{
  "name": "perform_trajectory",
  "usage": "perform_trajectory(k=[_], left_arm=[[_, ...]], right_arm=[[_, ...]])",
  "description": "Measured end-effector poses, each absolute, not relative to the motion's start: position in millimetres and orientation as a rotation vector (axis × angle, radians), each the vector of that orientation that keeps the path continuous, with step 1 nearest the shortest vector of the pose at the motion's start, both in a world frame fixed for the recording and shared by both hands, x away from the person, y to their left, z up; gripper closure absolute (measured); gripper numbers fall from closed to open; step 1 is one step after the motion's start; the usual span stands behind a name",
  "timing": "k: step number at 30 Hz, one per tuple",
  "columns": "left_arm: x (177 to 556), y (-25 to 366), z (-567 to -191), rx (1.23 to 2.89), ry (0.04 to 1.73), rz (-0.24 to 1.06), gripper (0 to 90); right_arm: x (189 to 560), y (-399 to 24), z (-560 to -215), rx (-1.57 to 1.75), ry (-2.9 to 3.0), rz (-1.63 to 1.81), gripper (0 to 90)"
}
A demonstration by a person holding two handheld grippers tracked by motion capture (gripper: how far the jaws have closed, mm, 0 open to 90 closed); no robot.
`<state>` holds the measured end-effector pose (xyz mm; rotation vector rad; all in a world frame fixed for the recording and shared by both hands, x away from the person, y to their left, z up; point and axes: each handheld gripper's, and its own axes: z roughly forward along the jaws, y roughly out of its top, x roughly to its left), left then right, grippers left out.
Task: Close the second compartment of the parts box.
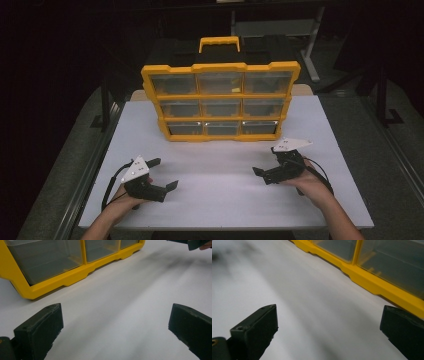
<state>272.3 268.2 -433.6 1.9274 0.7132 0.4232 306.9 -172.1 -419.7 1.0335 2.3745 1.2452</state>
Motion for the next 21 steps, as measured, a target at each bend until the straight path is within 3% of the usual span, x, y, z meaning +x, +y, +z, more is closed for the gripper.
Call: perform_trajectory(k=[21], left_arm=[[271.7, 268.6, -433.4, 1.935, 0.706, 0.414, 0.0]], right_arm=[[280.8, -188.2, -433.7, 1.048, 2.338, 1.267, 0.9]])
